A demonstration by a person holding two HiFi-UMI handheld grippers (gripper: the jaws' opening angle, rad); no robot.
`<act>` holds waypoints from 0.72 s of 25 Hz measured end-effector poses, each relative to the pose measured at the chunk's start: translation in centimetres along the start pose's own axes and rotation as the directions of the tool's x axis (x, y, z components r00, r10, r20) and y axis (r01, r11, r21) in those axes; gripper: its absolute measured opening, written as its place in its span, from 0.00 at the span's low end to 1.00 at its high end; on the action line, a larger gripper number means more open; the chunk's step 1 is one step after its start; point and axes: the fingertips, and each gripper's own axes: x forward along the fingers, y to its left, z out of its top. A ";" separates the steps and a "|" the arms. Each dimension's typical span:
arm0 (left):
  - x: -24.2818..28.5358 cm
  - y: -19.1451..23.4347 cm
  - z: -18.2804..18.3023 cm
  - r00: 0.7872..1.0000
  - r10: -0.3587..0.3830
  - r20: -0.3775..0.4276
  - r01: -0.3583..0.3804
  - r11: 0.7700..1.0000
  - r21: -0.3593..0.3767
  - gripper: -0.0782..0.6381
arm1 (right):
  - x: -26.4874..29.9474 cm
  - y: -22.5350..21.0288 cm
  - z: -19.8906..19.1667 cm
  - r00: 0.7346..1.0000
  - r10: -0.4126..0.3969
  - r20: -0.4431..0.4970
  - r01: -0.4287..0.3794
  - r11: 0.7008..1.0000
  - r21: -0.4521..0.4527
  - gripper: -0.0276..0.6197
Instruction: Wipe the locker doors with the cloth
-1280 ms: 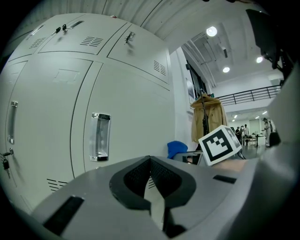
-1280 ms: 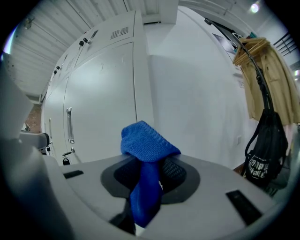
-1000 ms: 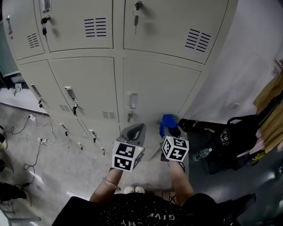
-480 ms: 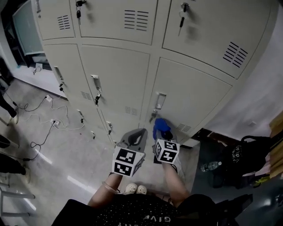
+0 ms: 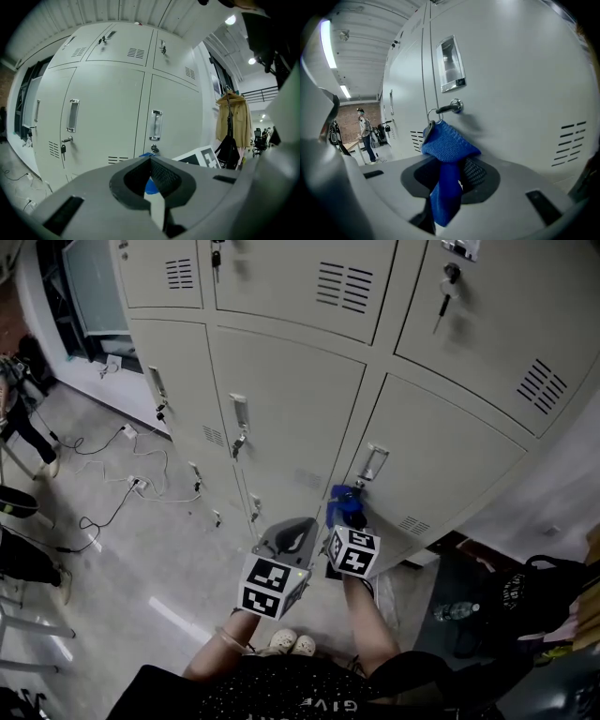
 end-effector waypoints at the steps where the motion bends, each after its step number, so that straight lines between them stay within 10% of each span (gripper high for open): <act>1: 0.1 -0.1 0.0 1.000 -0.004 -0.002 0.004 1.000 0.003 0.12 | 0.1 0.1 0.0 1.000 0.000 0.000 0.000 1.000 -0.004 0.20; 18: 2.6 -3.9 0.7 0.991 -0.134 -0.005 0.134 0.990 0.045 0.12 | -3.2 -5.6 -0.3 0.995 -0.102 0.014 0.101 0.994 0.037 0.20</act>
